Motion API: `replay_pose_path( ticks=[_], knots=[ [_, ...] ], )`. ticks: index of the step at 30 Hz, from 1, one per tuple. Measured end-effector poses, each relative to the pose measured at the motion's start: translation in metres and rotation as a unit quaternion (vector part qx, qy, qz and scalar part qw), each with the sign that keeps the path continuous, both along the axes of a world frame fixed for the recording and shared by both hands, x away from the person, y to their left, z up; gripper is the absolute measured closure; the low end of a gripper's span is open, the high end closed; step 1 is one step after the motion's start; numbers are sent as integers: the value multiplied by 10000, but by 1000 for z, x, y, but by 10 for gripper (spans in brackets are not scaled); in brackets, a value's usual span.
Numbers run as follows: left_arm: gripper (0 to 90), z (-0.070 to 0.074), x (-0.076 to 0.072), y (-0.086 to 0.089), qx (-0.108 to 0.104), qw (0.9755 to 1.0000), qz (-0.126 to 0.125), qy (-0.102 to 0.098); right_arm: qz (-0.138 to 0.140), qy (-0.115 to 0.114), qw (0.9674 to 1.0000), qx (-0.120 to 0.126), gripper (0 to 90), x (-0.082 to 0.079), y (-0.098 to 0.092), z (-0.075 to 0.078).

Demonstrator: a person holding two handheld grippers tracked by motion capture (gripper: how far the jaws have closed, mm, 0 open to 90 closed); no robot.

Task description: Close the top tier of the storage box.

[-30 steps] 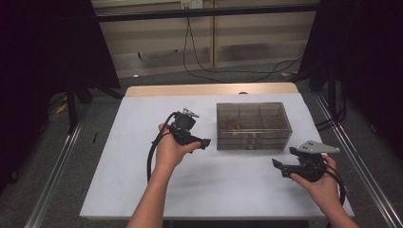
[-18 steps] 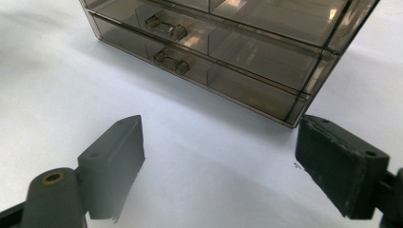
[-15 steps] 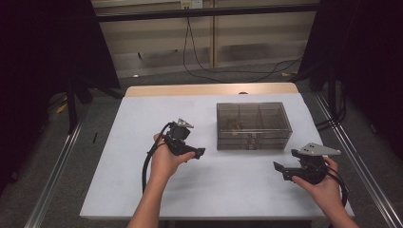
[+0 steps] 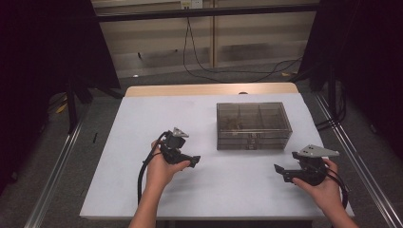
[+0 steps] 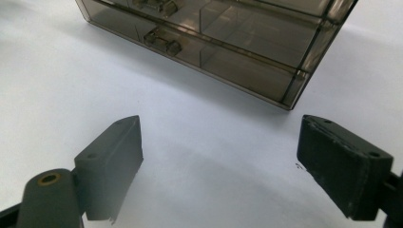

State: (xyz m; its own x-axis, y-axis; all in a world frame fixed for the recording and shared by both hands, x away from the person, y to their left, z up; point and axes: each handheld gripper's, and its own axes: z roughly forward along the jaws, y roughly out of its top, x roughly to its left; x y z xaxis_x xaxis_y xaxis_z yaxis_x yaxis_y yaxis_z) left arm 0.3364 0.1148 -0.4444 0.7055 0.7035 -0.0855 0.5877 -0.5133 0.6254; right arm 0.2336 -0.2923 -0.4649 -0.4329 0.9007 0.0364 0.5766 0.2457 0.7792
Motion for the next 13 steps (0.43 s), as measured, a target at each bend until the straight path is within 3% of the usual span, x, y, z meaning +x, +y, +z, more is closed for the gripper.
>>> replay_pose_path(
  ticks=[6,13],
  knots=[
    [91,-9,-6,5,71,9999,28,-130,3,99,9999,-90,136,0,-1,-4],
    [85,-24,-4,13,191,9996,225,52,28,169,9997,-165,131,1,0,-7]
  ],
)
